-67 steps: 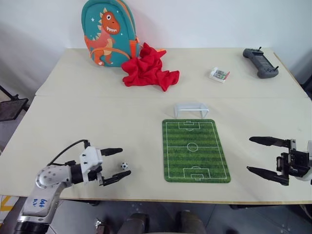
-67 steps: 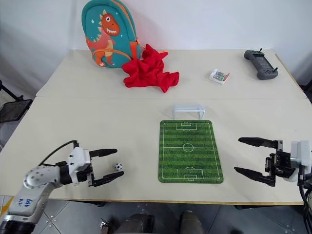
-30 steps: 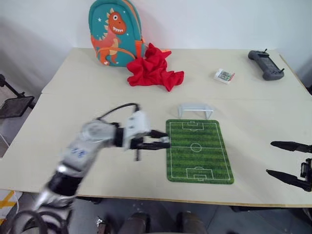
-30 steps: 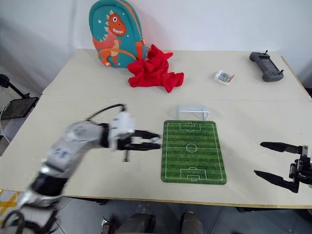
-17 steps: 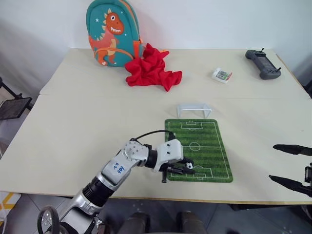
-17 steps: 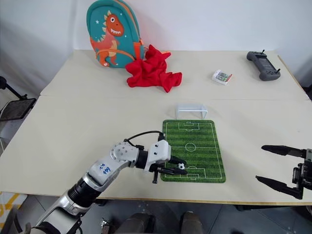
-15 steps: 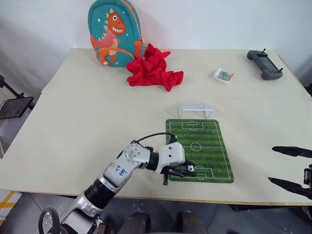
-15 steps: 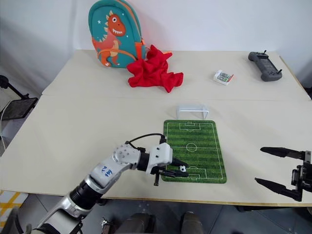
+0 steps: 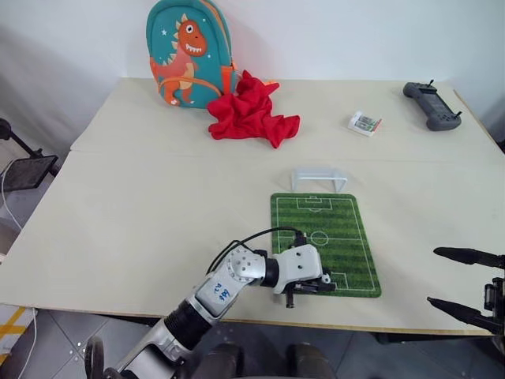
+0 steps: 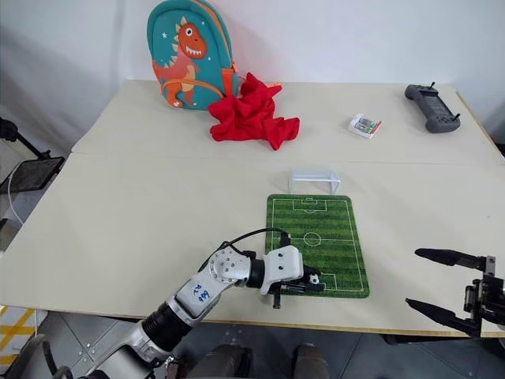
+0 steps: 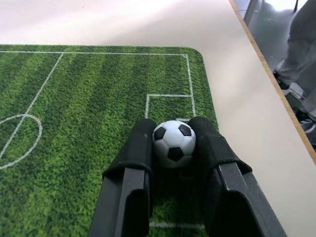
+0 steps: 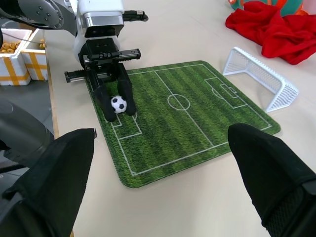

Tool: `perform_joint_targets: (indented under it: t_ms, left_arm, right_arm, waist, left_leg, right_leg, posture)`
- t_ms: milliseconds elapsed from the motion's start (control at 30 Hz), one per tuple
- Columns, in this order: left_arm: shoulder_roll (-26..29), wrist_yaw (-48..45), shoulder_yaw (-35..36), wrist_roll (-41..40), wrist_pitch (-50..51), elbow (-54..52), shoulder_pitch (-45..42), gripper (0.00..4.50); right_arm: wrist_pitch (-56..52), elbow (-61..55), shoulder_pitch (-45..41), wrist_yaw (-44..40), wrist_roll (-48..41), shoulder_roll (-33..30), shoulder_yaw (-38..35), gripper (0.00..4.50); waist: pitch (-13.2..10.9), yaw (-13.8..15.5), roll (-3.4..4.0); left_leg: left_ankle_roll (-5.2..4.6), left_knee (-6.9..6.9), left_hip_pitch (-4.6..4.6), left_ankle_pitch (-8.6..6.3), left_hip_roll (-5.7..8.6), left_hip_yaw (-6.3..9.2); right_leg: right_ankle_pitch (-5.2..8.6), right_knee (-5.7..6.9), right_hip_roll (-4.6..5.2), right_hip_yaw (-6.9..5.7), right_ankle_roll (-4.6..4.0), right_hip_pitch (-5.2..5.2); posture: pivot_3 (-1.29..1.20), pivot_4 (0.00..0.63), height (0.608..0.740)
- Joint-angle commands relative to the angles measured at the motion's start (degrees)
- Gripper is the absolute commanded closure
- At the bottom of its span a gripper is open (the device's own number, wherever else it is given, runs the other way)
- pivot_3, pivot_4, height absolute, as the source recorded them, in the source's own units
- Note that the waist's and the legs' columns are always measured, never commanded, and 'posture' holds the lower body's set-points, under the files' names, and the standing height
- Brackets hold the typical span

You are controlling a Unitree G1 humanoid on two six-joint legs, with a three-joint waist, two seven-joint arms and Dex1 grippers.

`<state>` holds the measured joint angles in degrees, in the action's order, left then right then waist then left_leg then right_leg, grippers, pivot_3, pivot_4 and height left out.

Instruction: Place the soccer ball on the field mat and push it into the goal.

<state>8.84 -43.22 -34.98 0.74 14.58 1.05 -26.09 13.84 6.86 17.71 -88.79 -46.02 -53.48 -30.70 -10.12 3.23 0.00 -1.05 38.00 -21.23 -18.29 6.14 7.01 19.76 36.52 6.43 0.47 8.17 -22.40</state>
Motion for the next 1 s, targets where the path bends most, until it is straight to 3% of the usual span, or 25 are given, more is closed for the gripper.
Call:
perform_joint_targets:
  t_ms: [33, 233, 433, 1000]
  left_arm:
    - [-0.92, 0.51, -0.66, 1.41, -1.53, 0.53, 0.35, 3.64]
    - [-1.65, 0.42, -0.43, 1.64, -0.78, 0.68, 0.96, 3.64]
    - [-1.52, 0.03, -0.14, 1.78, -1.95, -0.06, 1.44, 1.81]
    - [-0.63, -1.45, 2.22, 0.56, -4.07, -1.45, 1.73, 1.81]
  right_arm:
    - [1.07, -0.12, 0.83, -3.71, -0.94, -0.20, -1.63, 0.00]
    - [3.32, 2.30, 1.71, -3.71, -1.85, -1.87, -0.45, 0.00]
    - [5.30, 4.48, 1.44, -3.71, -2.42, -2.51, 1.23, 0.00]
    - [8.56, 8.44, 0.24, -3.71, -3.63, -3.47, 5.56, 0.00]
  waist:
    - [0.00, 0.01, -0.01]
    - [0.00, 0.03, -0.01]
    - [0.00, 0.03, -0.01]
    - [0.00, -0.11, 0.00]
  left_leg:
    - [0.00, 0.00, 0.00, 0.00, 0.00, 0.00]
    - [-0.04, 0.01, 0.00, 0.02, 0.03, 0.00]
    - [-0.05, 0.00, 0.01, 0.02, 0.02, 0.01]
    - [-0.05, 0.00, 0.01, 0.02, 0.03, 0.00]
  right_leg:
    - [0.00, 0.00, 0.00, 0.00, 0.01, 0.01]
    - [-0.02, -0.01, 0.02, 0.00, 0.04, 0.03]
    - [-0.02, -0.01, 0.02, -0.02, 0.05, 0.03]
    - [-0.02, -0.01, 0.02, 0.00, 0.05, 0.02]
  posture:
    - [0.00, 0.150, 0.740]
    - [0.00, 0.150, 0.740]
    - [0.00, 0.150, 0.740]
    - [0.00, 0.150, 0.740]
